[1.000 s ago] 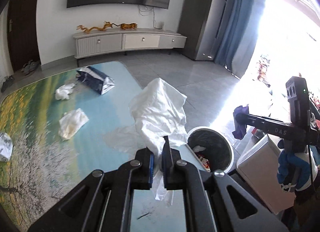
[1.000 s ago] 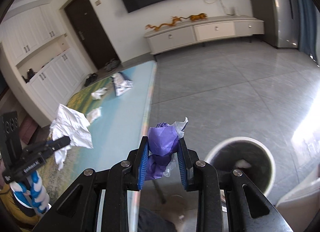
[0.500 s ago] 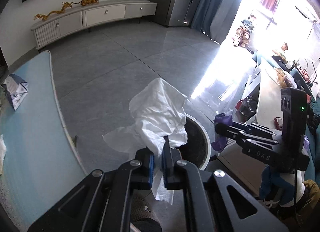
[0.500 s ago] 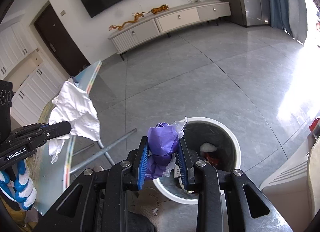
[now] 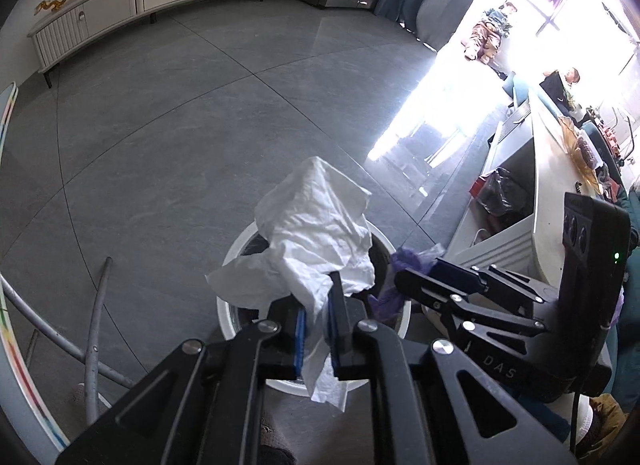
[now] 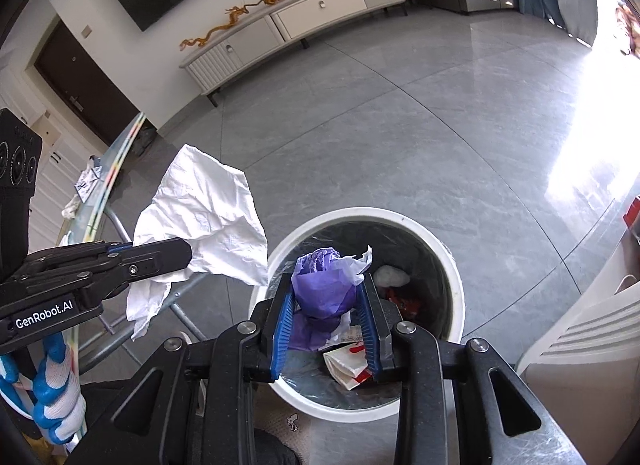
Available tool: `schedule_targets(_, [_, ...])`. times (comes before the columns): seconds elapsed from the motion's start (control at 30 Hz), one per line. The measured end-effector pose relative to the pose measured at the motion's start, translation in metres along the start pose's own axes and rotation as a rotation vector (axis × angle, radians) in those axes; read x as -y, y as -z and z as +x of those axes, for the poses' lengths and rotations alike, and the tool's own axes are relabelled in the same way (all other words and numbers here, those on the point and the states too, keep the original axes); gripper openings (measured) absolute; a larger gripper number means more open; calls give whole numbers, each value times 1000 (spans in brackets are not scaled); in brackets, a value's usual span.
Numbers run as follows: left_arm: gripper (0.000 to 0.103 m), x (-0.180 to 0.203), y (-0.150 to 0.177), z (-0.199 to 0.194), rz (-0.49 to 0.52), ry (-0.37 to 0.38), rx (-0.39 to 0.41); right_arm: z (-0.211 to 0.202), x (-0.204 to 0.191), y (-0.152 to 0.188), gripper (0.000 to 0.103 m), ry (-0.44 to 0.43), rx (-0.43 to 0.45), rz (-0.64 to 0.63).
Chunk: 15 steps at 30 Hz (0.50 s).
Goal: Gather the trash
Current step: 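Open both tools over the bin to drop the tissue and gloves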
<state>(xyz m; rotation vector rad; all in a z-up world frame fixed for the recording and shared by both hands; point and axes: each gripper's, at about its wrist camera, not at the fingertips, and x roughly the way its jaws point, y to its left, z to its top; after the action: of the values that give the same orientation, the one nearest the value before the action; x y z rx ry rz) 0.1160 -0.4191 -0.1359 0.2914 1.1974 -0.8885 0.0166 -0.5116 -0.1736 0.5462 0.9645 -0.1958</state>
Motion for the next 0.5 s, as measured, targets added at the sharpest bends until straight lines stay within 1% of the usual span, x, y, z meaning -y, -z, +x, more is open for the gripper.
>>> schedule_targets(0.07, [13,-4,-1,4,-21,23,-6,2,5,1,38,7,-3,8])
schedule_targets(0.1, [22,-5,-3,6,-29,28,-7,3,7,1,39,10,-4,10])
schedule_targets(0.13, [35,-6,-4,6,-37,32,-3,3,9,2,41,14,-5,12])
schedule_targets(0.2, [47,-8,-5,5,-50,40,14,4,12,2,42,20,-6,18])
schedule_targets(0.5, [47,-8,-2,-12,-55,76,54,-5,12,5,44,32,6,30])
